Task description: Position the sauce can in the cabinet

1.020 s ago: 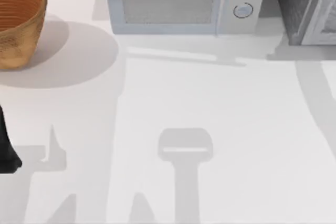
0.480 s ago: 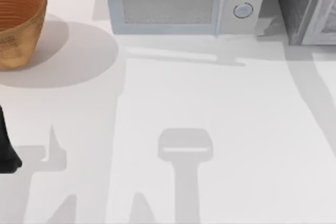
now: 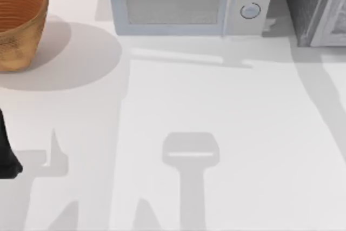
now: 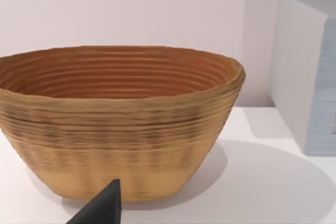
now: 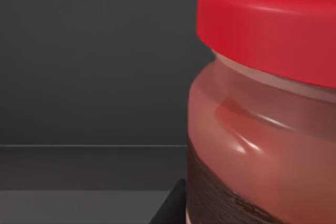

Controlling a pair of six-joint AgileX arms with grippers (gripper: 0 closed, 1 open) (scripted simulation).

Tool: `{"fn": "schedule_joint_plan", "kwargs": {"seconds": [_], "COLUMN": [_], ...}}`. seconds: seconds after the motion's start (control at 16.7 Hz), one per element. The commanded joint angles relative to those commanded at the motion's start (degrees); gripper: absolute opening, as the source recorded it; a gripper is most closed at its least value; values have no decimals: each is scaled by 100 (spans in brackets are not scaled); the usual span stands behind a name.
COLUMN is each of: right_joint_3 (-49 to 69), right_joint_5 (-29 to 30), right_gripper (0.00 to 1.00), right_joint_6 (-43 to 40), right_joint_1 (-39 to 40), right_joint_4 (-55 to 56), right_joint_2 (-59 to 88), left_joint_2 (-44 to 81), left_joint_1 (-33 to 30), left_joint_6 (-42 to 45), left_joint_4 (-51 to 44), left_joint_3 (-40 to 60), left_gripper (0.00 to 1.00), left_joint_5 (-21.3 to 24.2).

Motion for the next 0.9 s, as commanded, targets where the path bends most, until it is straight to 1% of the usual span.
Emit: {"fn": "schedule_joint_plan", "kwargs": {"seconds": [0.9], "right_joint_3": [1746], "right_joint_5": [-327], "right_gripper": [0], "right_joint_6": [-5], "right_joint_1": [-322], "right_joint_4": [321], "right_joint_2": [2063], "left_joint_2": [0], "left_joint_1": [0], "left_joint_6": [0], "left_joint_4": [0], "left_joint_3": [0], "left_gripper": [100], "left_joint_5": [0]}}
